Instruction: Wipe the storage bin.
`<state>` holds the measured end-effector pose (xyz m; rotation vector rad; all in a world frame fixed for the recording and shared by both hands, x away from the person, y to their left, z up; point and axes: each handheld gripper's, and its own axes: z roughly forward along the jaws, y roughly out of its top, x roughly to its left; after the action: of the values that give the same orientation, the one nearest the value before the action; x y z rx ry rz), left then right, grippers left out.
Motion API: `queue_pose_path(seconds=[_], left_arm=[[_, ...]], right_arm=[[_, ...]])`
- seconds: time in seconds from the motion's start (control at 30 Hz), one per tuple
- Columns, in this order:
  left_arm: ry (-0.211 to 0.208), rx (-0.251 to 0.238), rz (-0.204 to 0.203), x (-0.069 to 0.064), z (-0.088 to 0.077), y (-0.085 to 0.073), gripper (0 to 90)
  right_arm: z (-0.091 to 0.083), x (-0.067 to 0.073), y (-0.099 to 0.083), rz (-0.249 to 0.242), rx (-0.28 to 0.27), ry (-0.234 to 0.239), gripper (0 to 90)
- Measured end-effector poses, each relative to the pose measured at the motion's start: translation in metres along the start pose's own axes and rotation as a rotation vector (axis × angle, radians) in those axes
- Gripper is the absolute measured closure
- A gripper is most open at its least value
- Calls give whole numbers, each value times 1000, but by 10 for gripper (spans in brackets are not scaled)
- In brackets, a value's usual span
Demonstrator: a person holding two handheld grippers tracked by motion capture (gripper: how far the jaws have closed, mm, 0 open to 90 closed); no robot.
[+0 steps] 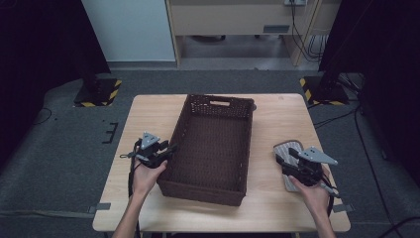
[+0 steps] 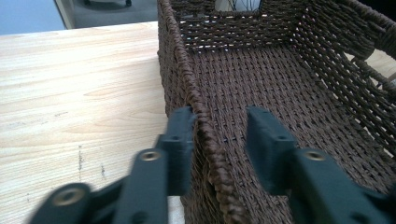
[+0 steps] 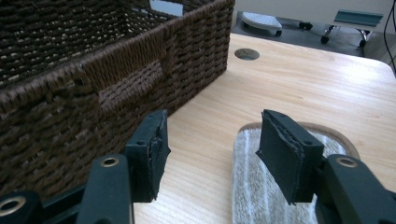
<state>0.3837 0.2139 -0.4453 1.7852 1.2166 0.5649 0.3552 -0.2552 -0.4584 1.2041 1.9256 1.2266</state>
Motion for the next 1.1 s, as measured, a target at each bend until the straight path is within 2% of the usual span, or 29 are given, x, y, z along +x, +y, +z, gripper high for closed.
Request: queue_pose_path(seconds=[0.1, 0.2, 0.37, 0.43, 0.6, 0.7, 0.8, 0.87, 0.93, 1.1], left_arm=[[16, 31, 18, -3, 5, -5, 536], [31, 68, 68, -6, 6, -9, 610], [48, 69, 75, -7, 5, -12, 703], [43, 85, 85, -2, 2, -12, 731], [8, 83, 66, 17, -6, -15, 777], [2, 75, 62, 21, -9, -17, 713], [12, 81, 106, 17, -9, -17, 672], [12, 80, 112, 15, -10, -17, 665], [3, 88, 110, 16, -13, -15, 665], [1, 46, 86, 18, -28, -11, 642]], right_arm=[[4, 1, 5, 24, -5, 8, 437], [10, 2, 15, 34, -31, 14, 440], [22, 5, 32, 39, -50, 13, 441], [25, 6, 36, 37, -51, 13, 441], [34, 8, 44, 44, -76, 21, 441], [40, 10, 46, 42, -64, 21, 444], [47, 12, 50, 42, -65, 30, 446], [51, 13, 52, 36, -62, 31, 446], [55, 14, 56, 33, -63, 33, 446], [69, 16, 65, 34, -70, 38, 449]])
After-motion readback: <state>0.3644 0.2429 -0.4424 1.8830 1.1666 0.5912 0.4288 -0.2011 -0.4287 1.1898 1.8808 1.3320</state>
